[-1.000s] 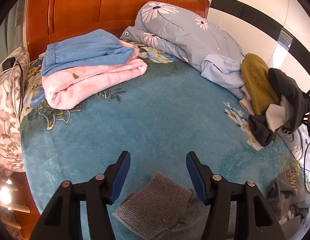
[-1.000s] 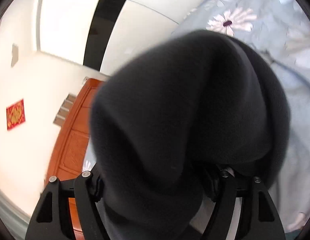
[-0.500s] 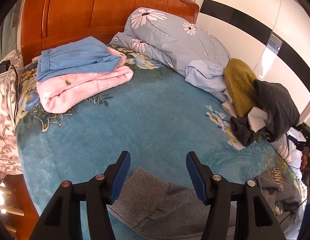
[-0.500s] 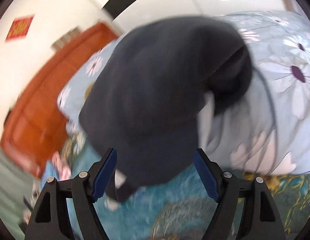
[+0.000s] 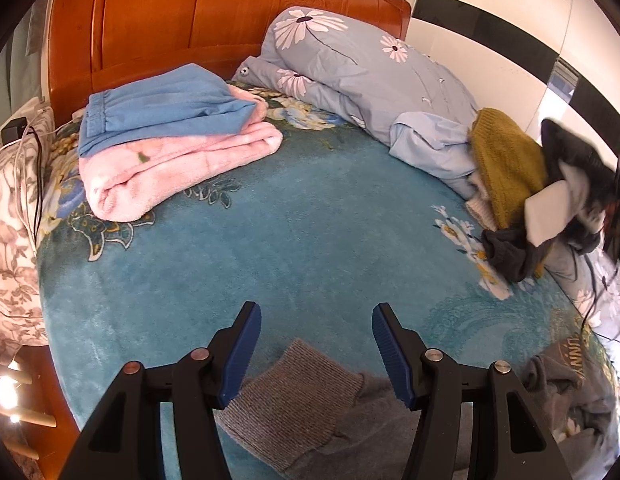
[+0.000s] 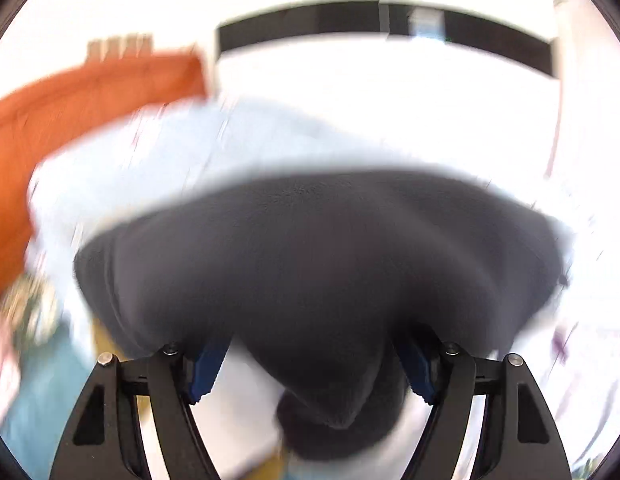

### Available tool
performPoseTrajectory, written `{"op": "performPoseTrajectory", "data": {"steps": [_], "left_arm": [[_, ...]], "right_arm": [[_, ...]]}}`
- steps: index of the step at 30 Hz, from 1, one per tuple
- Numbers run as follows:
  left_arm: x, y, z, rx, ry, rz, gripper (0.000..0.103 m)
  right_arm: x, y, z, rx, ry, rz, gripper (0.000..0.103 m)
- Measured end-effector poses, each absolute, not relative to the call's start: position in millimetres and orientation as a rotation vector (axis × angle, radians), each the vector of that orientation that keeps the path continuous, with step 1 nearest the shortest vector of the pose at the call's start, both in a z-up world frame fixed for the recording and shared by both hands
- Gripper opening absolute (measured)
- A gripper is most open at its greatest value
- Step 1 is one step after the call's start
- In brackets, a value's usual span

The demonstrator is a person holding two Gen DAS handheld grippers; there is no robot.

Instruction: Fold clothes

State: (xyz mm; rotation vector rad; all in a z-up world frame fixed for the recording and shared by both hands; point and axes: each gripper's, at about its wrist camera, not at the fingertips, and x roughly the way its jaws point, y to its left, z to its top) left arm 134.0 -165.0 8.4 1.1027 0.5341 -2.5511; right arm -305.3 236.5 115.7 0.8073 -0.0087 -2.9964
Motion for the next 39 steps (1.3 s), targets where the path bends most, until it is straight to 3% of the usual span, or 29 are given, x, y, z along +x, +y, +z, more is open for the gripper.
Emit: {"op": "performPoseTrajectory", "data": {"steps": [3, 7, 12, 16, 22, 30, 37, 39], "left_arm": [[129.9, -165.9, 6.3, 1.103, 0.536, -2.545, 0.062], [131.1, -165.4, 7.2, 1.103, 0.536, -2.554, 0.062], [141.2, -166.4, 11.9, 1.101, 0.56, -2.565, 0.062], [154.5, -167.5, 17.2, 1.094, 0.583, -2.583, 0.062], [174.2, -163.5, 10.2, 1.155, 0.622, -2.598, 0.062], [188.7, -154.1, -6.9, 1.25, 0.648, -2.604, 0.062], [205.2, -148.5, 1.6, 1.234, 0.64, -2.655, 0.062], [213.0, -152.9, 2.1, 1.219, 0.656, -2.647, 0.062]], "right_arm": [[-337.7, 221.8, 142.4, 0.756, 0.121, -3.123, 0.078], [-348.3, 204.3, 112.2, 0.898, 0.178, -3.011, 0.078], [-293.4, 210.9, 119.0, 0.787, 0.085, -2.964, 0.078], [-240.7, 247.5, 127.5, 0.77, -0.13, -2.839, 0.078], [-153.4, 279.7, 127.7, 1.056, -0.184, -2.602, 0.078], [-8.6, 227.2, 36.9, 1.216, 0.359, -2.309, 0.078], [19.3, 155.3, -5.3, 1.126, 0.797, -2.268, 0.078], [9.0, 147.1, -16.0, 1.179, 0.845, -2.245, 0.078]]}}
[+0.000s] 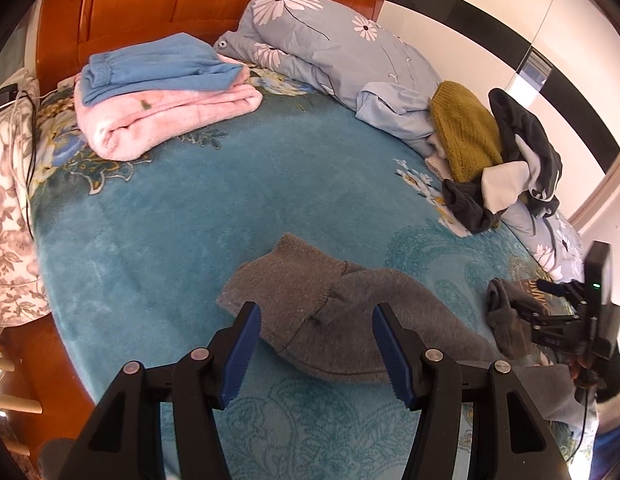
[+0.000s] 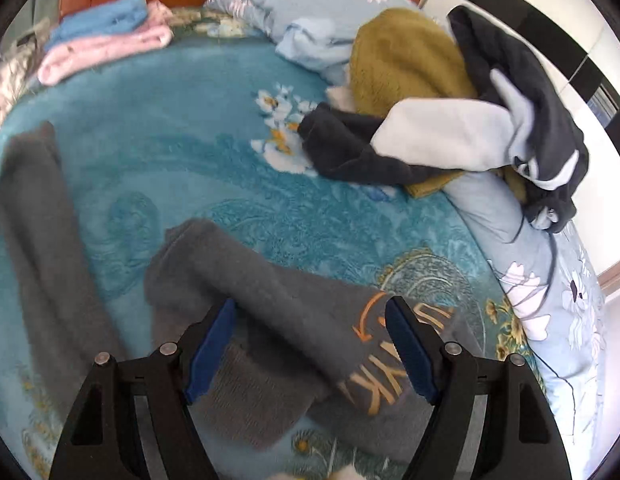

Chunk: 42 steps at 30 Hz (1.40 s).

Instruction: Fold clothes

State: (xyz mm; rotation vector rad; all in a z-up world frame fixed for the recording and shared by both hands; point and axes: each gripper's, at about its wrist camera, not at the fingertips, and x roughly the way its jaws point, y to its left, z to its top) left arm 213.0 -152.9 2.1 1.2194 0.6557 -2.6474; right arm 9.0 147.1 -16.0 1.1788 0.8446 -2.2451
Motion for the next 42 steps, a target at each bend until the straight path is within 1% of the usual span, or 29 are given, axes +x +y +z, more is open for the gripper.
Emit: {"op": "performPoseTrajectory", "data": {"steps": [1, 2, 3, 5, 6, 7, 8, 10, 13, 17, 19, 20, 24, 27, 29, 31, 34, 36, 39, 40, 42], "left_arm": [[216.9, -155.2, 2.3, 1.212, 0.664, -2.644, 0.062], [220.1, -158.9, 1.5, 1.205, 0.677, -2.634, 0.062], [223.3, -162.7, 0.7, 1.198, 0.689, -2.625, 0.062], [228.5, -170.3, -1.3, 1.187, 0.719, -2.606, 0.062], [230.1, -173.3, -2.6, 1.184, 0.736, -2.6, 0.062], [231.8, -176.4, -3.8, 1.181, 0.752, -2.594, 0.062], [232.3, -178.0, -4.4, 1.178, 0.759, -2.593, 0.062], [233.6, -180.8, -5.5, 1.173, 0.769, -2.592, 0.062], [235.0, -184.7, -8.5, 1.172, 0.782, -2.589, 0.062], [234.1, -190.8, -13.4, 1.17, 0.815, -2.575, 0.062], [233.5, -192.5, -15.8, 1.17, 0.828, -2.57, 0.062], [233.2, -193.0, -16.9, 1.172, 0.832, -2.568, 0.062], [233.6, -197.4, -20.0, 1.175, 0.838, -2.554, 0.062], [235.5, -203.2, -20.9, 1.167, 0.845, -2.539, 0.062], [237.6, -207.8, -20.8, 1.159, 0.849, -2.528, 0.062], [240.9, -212.7, -19.9, 1.149, 0.851, -2.52, 0.062], [246.4, -220.0, -18.5, 1.131, 0.851, -2.508, 0.062], [249.5, -224.6, -18.6, 1.118, 0.857, -2.501, 0.062], [249.8, -228.7, -20.5, 1.11, 0.878, -2.495, 0.062], [248.9, -229.0, -21.6, 1.11, 0.886, -2.496, 0.062], [245.6, -225.4, -24.0, 1.121, 0.889, -2.507, 0.062]], "right_arm": [[5.7, 146.0, -20.9, 1.218, 0.826, -2.224, 0.073], [2.5, 145.1, -25.6, 1.259, 0.803, -2.203, 0.06], [-0.7, 144.3, -30.4, 1.298, 0.781, -2.18, 0.053], [-2.1, 145.4, -29.9, 1.335, 0.715, -2.182, 0.036], [-2.6, 146.0, -29.7, 1.346, 0.689, -2.181, 0.03], [-5.0, 150.1, -25.0, 1.361, 0.632, -2.183, 0.017], [-7.4, 154.6, -19.8, 1.374, 0.573, -2.185, 0.011], [-18.1, 173.7, -2.2, 1.401, 0.344, -2.184, 0.008], [-37.9, 213.9, 33.0, 1.36, -0.078, -2.179, 0.007], [-64.2, 273.5, 84.8, 1.134, -0.626, -2.198, 0.007], [-74.7, 286.1, 98.7, 1.061, -0.784, -2.184, 0.007], [-80.4, 283.6, 101.0, 1.049, -0.827, -2.171, 0.007], [-95.9, 241.5, 91.6, 1.089, -0.837, -2.132, 0.007], [-109.6, 198.4, 78.3, 1.092, -0.883, -2.07, 0.006], [-116.0, 160.5, 70.8, 1.107, -0.842, -2.053, 0.005], [-128.4, 120.2, 51.9, 1.191, -0.726, -2.07, 0.005], [-129.1, 86.2, 36.3, 1.274, -0.636, -2.036, 0.005], [-121.6, 78.7, 37.5, 1.275, -0.538, -2.024, 0.005], [-98.2, 76.4, 50.9, 1.237, -0.282, -2.059, 0.005], [-85.6, 77.2, 57.0, 1.209, -0.158, -2.082, 0.005], [-58.7, 76.4, 60.5, 1.151, 0.115, -2.119, 0.012]]}}
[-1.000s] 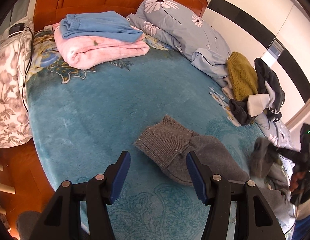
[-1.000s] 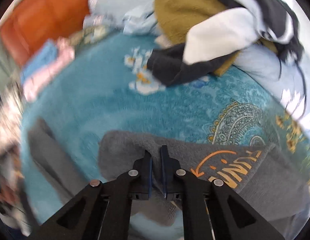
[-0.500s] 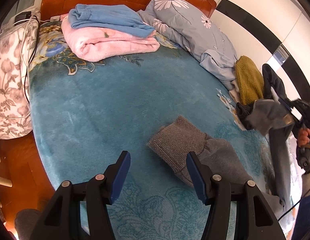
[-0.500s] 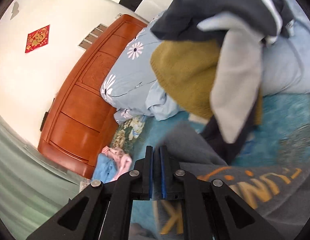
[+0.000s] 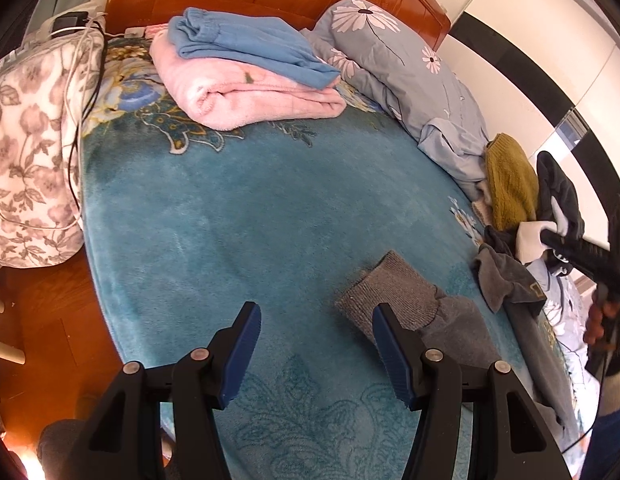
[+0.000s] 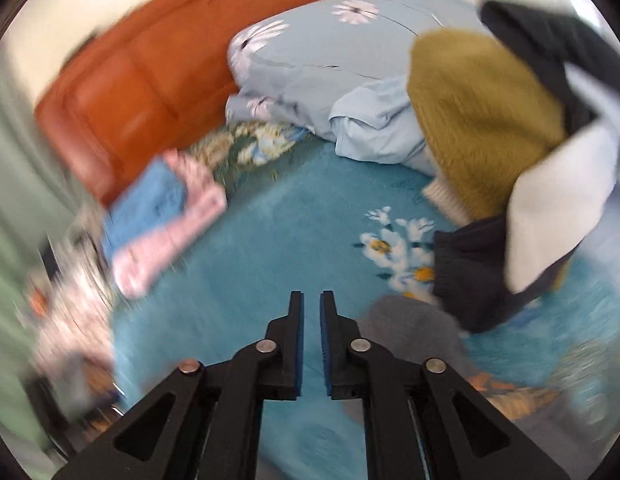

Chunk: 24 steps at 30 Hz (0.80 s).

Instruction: Fold clothes

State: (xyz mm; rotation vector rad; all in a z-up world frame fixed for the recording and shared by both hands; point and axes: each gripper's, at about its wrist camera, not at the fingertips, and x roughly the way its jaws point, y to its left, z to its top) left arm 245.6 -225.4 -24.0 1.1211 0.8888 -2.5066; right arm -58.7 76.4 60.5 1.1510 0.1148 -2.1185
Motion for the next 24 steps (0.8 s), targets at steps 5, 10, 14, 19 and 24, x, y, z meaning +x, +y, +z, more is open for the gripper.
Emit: {"op": "performPoseTrajectory", "data": {"steps": [5, 10, 14, 19, 24], "left_arm": [[238.4, -211.1, -27.9, 1.174, 0.869, -2.531, 0.062], [236.8, -204.8, -26.4, 1.18, 0.864, -2.534, 0.062], [236.8, -203.9, -25.8, 1.182, 0.859, -2.528, 0.062], [237.2, -206.1, -23.6, 1.174, 0.858, -2.521, 0.062], [238.2, -209.2, -25.1, 1.171, 0.87, -2.52, 0.062]], "right_arm": [[-6.1, 81.9, 36.2, 1.087, 0.761, -2.062, 0.044], [0.7, 99.3, 4.2, 1.057, 1.123, -2.04, 0.045], [-2.6, 95.9, -9.9, 0.989, 1.238, -2.043, 0.045], [0.4, 65.4, -21.7, 0.854, 1.361, -2.012, 0.045], [-4.3, 48.1, -29.0, 0.839, 1.391, -2.004, 0.037]]}}
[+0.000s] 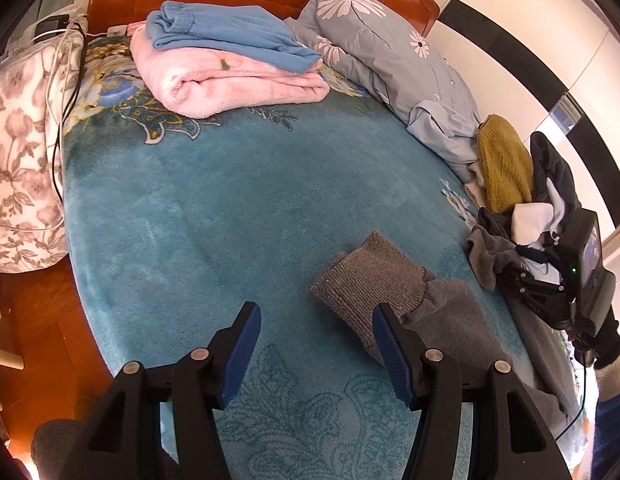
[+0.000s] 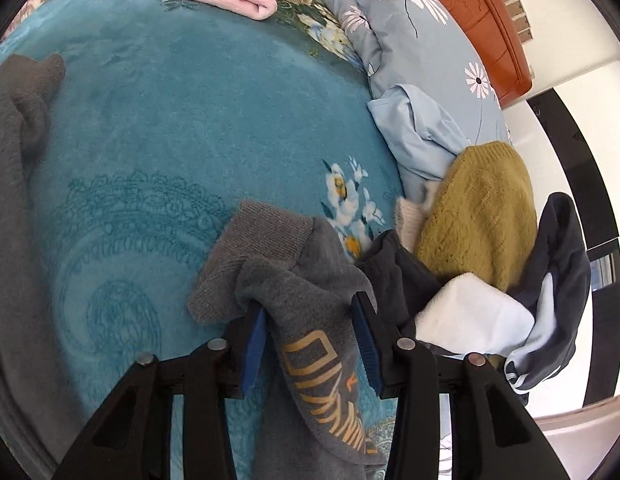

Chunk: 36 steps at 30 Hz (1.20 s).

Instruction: Fold clothes

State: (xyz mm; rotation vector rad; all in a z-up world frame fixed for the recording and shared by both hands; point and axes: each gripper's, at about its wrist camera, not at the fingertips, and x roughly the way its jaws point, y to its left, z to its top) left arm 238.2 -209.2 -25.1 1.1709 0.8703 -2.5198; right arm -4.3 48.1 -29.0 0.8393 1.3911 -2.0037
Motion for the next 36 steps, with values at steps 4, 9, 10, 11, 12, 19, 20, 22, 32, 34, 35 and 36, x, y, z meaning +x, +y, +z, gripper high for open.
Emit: {"op": "performPoseTrajectory", "data": {"steps": [4, 9, 10, 11, 12, 19, 20, 22, 32, 34, 35, 36], "left_arm": [[238.3, -212.9, -28.6, 1.169, 0.898, -2.522, 0.062], [238.7, -216.4, -31.8, 1.164, 0.921, -2.529, 0.062], [238.6, -217.1, -32.3, 1.162, 0.928, -2.53, 0.062], [238.1, -218.3, -33.0, 1.16, 0.937, -2.531, 0.062], [237.5, -219.6, -33.7, 1.158, 0.946, -2.532, 0.062], [237.4, -220.3, -41.5, 1.179, 0.973, -2.521, 0.062], [237.8, -220.9, -41.6, 1.181, 0.972, -2.519, 0.062], [239.5, -223.0, -40.6, 1.174, 0.972, -2.519, 0.062], [230.2, -225.3, -51.4, 1.2, 1.058, -2.535, 0.062], [227.1, -221.6, -57.2, 1.224, 1.089, -2.529, 0.062], [225.9, -218.8, -59.2, 1.235, 1.102, -2.528, 0.062], [224.6, -215.9, -61.2, 1.245, 1.116, -2.527, 0.062]], "right_arm": [[-16.3, 55.0, -12.9, 0.949, 1.199, -2.051, 0.005], [-0.1, 71.3, 52.7, 0.979, 0.662, -1.964, 0.003], [4.9, 77.1, 72.1, 0.936, 0.556, -1.909, 0.003], [9.4, 83.1, 91.6, 0.891, 0.454, -1.851, 0.003], [11.5, 84.8, 105.4, 0.855, 0.411, -1.819, 0.003], [-60.7, 25.0, 53.5, 1.084, 0.584, -1.829, 0.003], [-75.1, 16.9, 35.2, 1.142, 0.61, -1.845, 0.003], [-103.0, 3.8, 2.8, 1.248, 0.649, -1.889, 0.003], [-145.3, 37.0, -22.0, 1.382, 0.438, -2.208, 0.013], [-131.4, 51.3, 1.9, 1.317, 0.4, -2.255, 0.023], [-121.2, 62.6, 14.3, 1.282, 0.364, -2.265, 0.027], [-110.8, 74.2, 26.6, 1.247, 0.327, -2.273, 0.03]]}}
